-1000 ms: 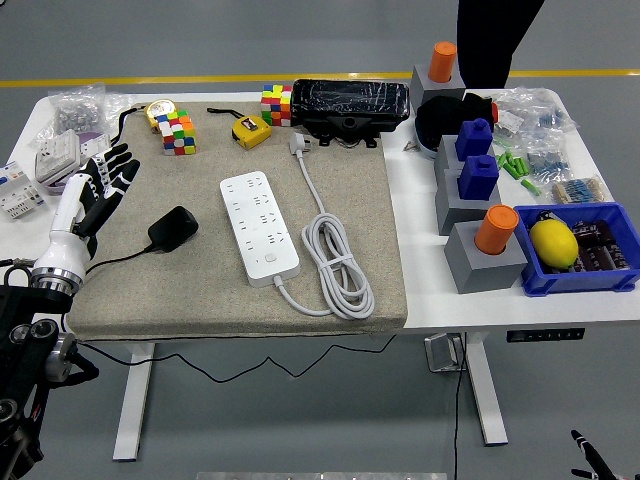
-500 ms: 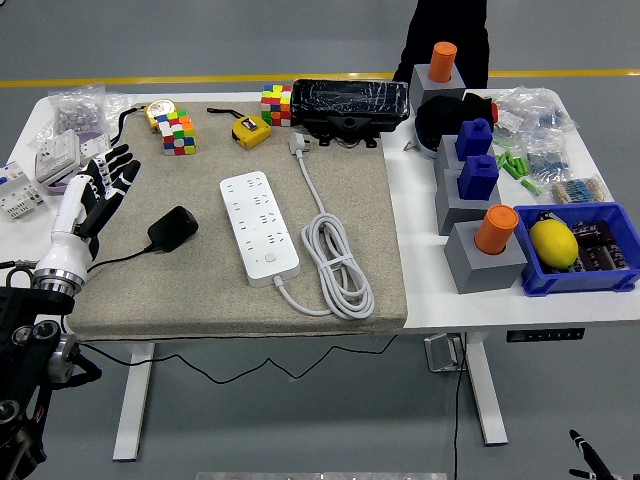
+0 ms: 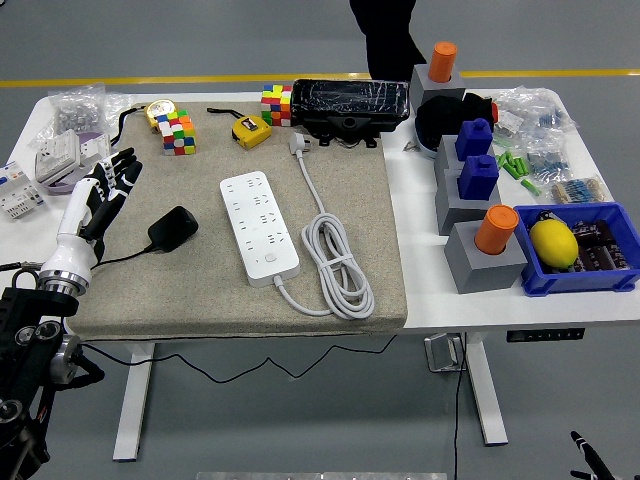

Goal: Pick up the plug,place it near the board,insert it into the board,press the button

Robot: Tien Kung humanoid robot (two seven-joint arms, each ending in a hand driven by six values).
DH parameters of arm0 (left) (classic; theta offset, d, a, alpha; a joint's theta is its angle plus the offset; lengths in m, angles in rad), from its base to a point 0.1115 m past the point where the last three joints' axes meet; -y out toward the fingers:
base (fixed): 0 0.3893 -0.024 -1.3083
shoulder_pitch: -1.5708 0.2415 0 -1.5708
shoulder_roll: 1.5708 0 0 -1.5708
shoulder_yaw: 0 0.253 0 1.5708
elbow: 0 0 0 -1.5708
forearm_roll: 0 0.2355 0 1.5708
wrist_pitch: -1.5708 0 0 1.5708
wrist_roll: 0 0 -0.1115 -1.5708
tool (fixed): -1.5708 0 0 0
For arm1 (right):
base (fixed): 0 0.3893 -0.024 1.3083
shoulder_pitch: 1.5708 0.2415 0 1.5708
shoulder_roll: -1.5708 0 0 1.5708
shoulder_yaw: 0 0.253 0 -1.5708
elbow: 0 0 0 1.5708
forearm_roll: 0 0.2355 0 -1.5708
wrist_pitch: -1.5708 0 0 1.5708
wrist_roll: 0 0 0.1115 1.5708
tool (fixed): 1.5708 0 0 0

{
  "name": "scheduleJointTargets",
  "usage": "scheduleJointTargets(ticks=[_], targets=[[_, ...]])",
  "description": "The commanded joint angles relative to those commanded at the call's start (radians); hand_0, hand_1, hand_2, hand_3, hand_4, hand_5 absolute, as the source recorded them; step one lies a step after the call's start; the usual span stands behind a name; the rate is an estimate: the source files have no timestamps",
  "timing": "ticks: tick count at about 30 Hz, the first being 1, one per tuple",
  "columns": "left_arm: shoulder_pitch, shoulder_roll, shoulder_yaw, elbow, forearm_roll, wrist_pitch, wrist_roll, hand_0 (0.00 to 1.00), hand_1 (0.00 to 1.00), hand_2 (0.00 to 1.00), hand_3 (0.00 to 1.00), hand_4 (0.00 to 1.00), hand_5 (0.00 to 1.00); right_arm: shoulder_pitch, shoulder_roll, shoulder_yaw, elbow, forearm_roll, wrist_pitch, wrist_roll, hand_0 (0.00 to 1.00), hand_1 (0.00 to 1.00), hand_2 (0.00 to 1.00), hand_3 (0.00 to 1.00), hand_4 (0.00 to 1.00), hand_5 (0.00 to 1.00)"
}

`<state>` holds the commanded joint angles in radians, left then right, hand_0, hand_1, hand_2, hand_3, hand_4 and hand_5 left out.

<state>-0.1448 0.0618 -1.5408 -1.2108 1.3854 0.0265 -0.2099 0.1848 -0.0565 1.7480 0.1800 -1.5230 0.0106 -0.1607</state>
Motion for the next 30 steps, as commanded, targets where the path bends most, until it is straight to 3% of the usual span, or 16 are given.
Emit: scheduleJointTargets(ticks=[16, 17, 30], targets=[[-0.002, 0.000, 0.010, 0.005, -0.035, -0.013, -0.008, 0.998, 0.998, 0.998, 0.998, 0.998, 0.998, 0.001, -0.003, -0.008, 0.000, 0.008, 0.000, -0.001, 0.788, 0.740, 0.725, 0.780, 0.998, 0.988], [-0.001, -0.001, 0.010, 0.005, -0.037, -0.014, -0.008, 0.955, 0.984, 0.958, 0.942, 0.998, 0.998, 0.001, -0.003, -0.008, 0.000, 0.008, 0.000, -0.001, 0.788, 0.740, 0.725, 0.780, 0.998, 0.987], [0.001, -0.002, 0.012, 0.004, -0.037, -0.010, -0.001, 0.924, 0.957, 0.914, 0.905, 0.998, 0.998, 0.003, -0.004, -0.009, 0.000, 0.012, -0.001, 0.000, 0.787, 0.739, 0.725, 0.780, 0.998, 0.989]])
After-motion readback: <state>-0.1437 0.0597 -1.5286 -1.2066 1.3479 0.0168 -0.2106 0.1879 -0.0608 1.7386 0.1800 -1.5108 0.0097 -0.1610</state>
